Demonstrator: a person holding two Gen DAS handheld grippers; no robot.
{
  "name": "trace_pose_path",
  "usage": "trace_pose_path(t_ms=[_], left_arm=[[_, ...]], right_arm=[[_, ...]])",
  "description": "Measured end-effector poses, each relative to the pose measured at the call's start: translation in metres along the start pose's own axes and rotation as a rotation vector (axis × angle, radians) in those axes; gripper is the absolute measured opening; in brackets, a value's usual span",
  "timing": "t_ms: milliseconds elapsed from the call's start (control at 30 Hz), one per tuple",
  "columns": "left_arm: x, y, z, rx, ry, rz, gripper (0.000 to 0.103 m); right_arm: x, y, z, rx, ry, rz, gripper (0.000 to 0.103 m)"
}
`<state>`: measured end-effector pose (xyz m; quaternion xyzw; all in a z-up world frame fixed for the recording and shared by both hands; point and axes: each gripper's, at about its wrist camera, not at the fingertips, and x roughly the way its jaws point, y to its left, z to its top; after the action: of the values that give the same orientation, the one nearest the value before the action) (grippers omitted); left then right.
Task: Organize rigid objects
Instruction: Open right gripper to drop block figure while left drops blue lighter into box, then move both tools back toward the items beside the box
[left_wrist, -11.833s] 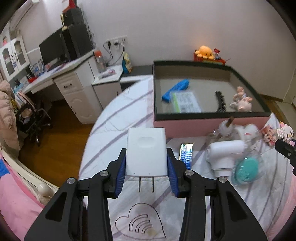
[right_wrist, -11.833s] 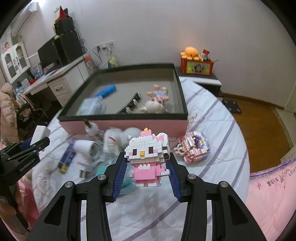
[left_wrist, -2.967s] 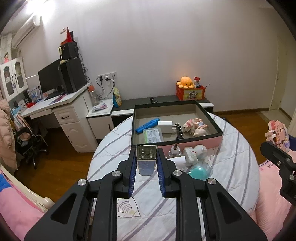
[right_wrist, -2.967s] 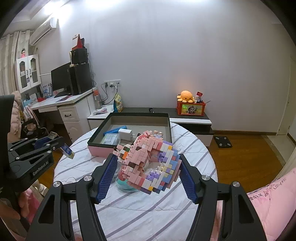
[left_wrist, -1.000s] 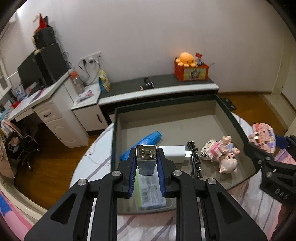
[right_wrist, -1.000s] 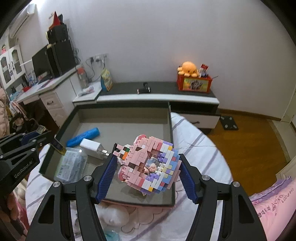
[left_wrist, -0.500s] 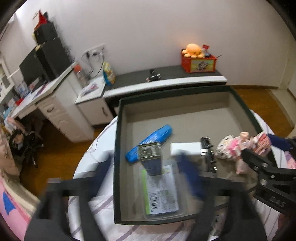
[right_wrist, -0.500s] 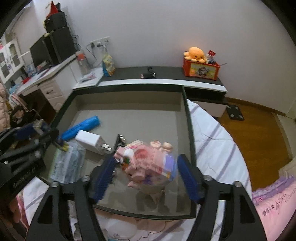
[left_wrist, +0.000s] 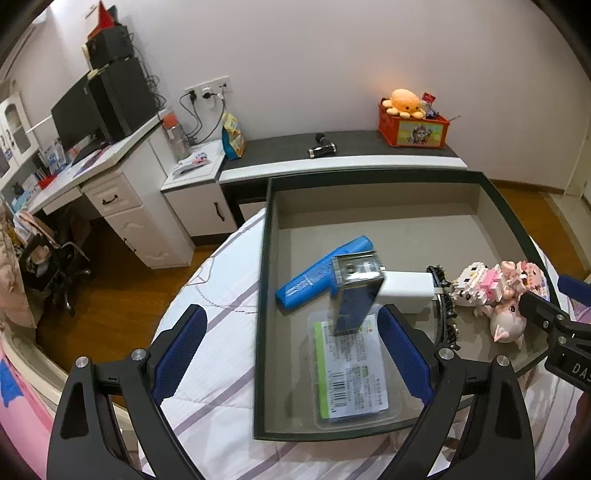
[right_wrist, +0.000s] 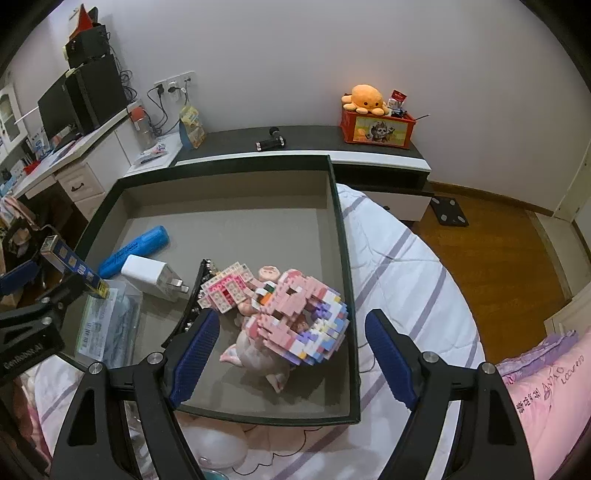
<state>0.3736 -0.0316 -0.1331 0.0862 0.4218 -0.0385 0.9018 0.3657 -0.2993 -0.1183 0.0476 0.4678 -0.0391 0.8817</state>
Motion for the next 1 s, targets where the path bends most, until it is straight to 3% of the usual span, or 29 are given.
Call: trace_pose_path(t_ms=[267, 533, 1000], left_arm=[[-0.014, 0.012, -0.004, -0.038, -0.021, -0.009, 0.095], [-0.055, 0.009, -0.014, -0.034, -0.088, -0.017, 0.095], [-0.143, 0.020, -0.091, -0.065, -0.191, -0.022, 0.101]], right_arm=[[-0.012, -0.004, -0.002, 0.010, -0.020, 0.002, 0.083], [-0.049, 0.000, -0.017, 0.003, -0.075, -0.003, 0.083], [-0.141, 0.016, -0.089, -0.051, -0.188, -0.005, 0.083]])
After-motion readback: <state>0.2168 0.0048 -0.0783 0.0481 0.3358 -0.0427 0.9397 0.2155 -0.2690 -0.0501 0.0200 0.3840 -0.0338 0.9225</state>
